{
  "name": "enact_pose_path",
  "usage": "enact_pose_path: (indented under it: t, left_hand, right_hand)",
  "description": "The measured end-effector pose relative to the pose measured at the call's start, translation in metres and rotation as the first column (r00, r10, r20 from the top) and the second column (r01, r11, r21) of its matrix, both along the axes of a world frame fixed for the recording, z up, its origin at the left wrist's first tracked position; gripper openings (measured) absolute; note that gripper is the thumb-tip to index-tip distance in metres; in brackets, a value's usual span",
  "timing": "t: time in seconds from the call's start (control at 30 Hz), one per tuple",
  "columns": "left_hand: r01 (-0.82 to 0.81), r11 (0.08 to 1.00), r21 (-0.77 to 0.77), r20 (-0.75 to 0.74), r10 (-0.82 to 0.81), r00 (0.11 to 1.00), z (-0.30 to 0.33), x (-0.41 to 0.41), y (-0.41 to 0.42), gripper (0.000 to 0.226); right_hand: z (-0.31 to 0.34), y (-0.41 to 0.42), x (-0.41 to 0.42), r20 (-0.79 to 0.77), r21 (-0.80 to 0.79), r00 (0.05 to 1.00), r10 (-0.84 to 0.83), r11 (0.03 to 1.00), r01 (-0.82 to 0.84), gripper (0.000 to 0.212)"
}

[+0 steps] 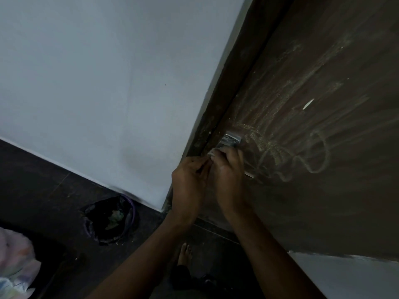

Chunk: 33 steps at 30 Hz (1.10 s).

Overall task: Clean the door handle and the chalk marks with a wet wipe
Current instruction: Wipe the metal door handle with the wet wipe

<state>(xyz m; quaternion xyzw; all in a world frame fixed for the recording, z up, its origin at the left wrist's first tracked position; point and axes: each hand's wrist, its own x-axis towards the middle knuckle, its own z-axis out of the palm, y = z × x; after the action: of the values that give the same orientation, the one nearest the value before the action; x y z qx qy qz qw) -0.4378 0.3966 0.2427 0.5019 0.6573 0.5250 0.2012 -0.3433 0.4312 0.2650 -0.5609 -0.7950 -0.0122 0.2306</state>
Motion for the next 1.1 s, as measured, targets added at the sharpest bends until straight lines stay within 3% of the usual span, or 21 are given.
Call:
enact_pose_path:
  t: [0.1,0.2,0.4,0.57,0.77,0.87,1.03,1.1]
  left_hand:
    - [-0.012,1.0,0.0,-0.026,0.012,1.0,0.002,-0.002,0.001,0.019]
    - [-0.007,0.999,-0.036,-0.027,0.006,1.0,0.002,-0.003,0.0,0.024]
    - [0.029,0.998,-0.049,-0.021,-0.03,0.999,0.002,0.001,-0.003,0.024]
    - [0.021,0.997,-0.073,-0.029,-0.023,0.999,-0.005,-0.001,-0.005,0.023]
    - [0.052,0.995,-0.08,-0.001,-0.053,0.999,-0.005,0.007,-0.004,0.023]
    - [0.074,0.994,-0.076,0.002,-0.074,0.997,-0.005,0.005,-0.001,0.022]
    - [0.114,0.992,-0.053,0.036,-0.112,0.993,-0.009,0.013,-0.002,0.022]
    - [0.103,0.993,-0.053,0.034,-0.101,0.994,-0.009,0.013,0.0,0.021]
  right_hand:
    - [0.001,0.0,0.003,0.083,0.0,0.989,-0.126,0.992,0.126,0.03]
    - [0.004,-0.001,0.004,-0.055,0.011,0.959,-0.277,0.961,0.278,0.018]
    - [0.007,0.006,-0.024,-0.052,0.0,0.978,-0.202,0.979,0.202,0.018]
    - [0.003,0.002,0.003,-0.221,-0.095,0.923,-0.316,0.949,0.302,0.021]
    - [0.007,-0.009,0.009,-0.053,0.008,0.971,-0.234,0.972,0.235,0.02]
    - [0.006,-0.012,0.01,-0.037,-0.01,0.973,-0.228,0.974,0.228,0.021]
    - [0.002,-0.024,0.05,-0.038,0.066,0.928,-0.37,0.926,0.372,0.019]
    - [0.001,-0.021,0.044,-0.042,0.079,0.941,-0.336,0.938,0.339,0.021]
